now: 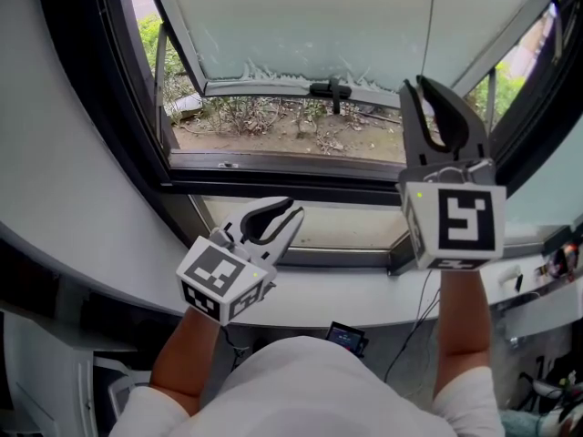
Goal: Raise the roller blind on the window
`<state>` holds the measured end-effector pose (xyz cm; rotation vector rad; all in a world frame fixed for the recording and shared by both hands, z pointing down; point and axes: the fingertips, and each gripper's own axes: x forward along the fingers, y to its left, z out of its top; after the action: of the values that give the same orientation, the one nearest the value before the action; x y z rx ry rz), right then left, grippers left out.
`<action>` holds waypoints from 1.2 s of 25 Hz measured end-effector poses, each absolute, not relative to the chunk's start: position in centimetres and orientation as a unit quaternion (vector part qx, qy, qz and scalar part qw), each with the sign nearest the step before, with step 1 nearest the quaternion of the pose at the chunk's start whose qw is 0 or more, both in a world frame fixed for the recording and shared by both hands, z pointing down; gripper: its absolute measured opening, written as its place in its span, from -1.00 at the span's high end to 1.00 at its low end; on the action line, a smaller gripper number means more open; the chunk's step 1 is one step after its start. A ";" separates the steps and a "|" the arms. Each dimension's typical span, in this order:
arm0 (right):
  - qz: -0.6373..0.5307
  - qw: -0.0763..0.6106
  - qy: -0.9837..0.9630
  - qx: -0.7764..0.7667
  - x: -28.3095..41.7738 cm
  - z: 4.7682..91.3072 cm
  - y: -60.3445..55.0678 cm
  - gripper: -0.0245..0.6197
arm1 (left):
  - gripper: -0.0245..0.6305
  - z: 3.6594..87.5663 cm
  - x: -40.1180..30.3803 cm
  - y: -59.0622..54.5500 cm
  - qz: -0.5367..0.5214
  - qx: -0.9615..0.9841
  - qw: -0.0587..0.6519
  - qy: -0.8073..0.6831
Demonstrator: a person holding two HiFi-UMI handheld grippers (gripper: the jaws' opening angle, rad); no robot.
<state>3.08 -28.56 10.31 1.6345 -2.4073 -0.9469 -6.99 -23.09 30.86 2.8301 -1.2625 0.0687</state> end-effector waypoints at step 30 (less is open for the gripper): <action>-0.346 0.027 -0.769 0.536 3.5 7.4 -27.2 0.71 | 0.67 30.9 -6.9 -22.6 0.022 0.913 0.024 -0.407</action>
<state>3.45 -27.21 7.44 1.6559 -2.3763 -1.0695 -6.90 -22.61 30.93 2.8244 -1.2599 0.0666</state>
